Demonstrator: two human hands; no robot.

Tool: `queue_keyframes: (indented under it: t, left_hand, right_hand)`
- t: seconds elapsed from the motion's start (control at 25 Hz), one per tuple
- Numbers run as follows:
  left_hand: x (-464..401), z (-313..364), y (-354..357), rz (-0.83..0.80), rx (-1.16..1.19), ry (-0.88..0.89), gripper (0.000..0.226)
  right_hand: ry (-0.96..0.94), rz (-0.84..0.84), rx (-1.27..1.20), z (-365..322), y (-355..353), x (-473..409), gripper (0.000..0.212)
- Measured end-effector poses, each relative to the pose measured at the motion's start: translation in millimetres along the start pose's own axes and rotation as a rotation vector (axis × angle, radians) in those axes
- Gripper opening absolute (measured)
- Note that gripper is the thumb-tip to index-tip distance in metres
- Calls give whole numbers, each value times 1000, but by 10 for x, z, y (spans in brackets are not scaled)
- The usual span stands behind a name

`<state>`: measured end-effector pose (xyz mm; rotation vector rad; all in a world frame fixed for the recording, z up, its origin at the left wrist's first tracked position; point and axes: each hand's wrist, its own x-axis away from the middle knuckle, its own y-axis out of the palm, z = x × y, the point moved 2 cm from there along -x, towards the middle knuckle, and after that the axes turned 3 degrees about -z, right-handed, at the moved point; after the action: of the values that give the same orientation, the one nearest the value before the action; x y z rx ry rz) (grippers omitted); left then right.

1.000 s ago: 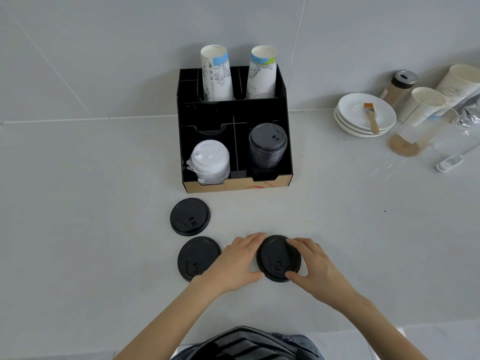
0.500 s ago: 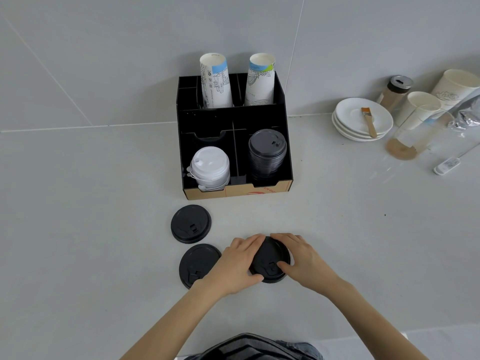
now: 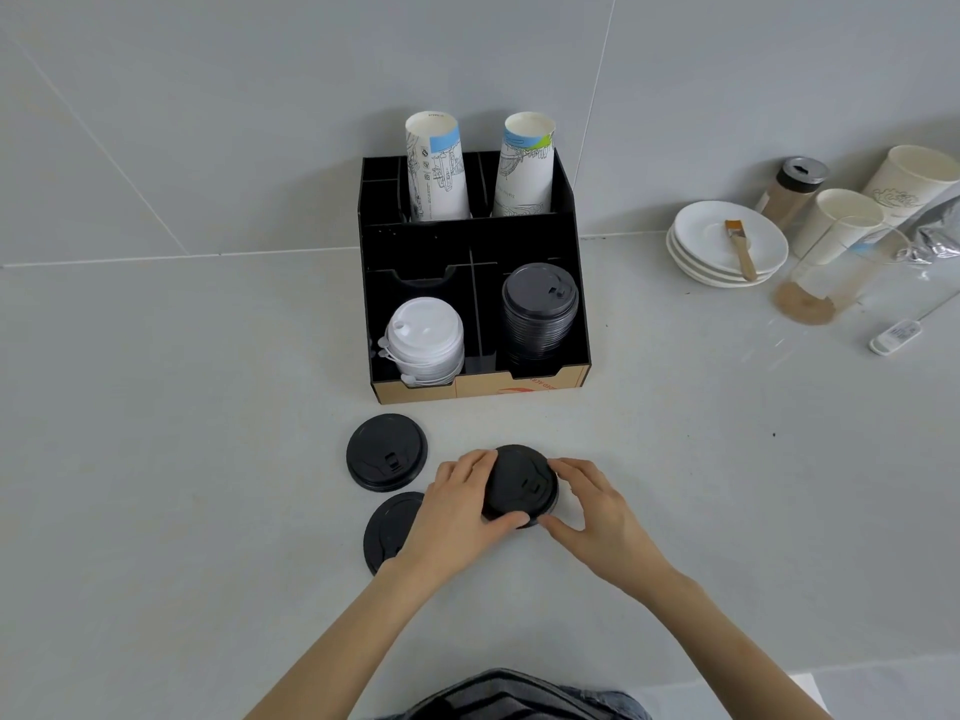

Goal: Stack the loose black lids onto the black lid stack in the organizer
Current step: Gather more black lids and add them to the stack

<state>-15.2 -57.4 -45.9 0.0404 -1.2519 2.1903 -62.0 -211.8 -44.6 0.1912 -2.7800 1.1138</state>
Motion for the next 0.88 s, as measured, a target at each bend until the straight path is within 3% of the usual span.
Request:
queue_keyframes:
  t: [0.32,0.68,0.88]
  left_hand:
    - [-23,14,-208,52,71,66,69]
    - [-218,241,-546,303,152,115,62]
    - [-458,362,-753,352,131,130,62]
  right_hand:
    - [-24,82,-64,-111,-151,-116,50]
    - [-118,204,-40,-322,-512,-404,53]
    - [-134,248,-16,-375,-736,-629,53]
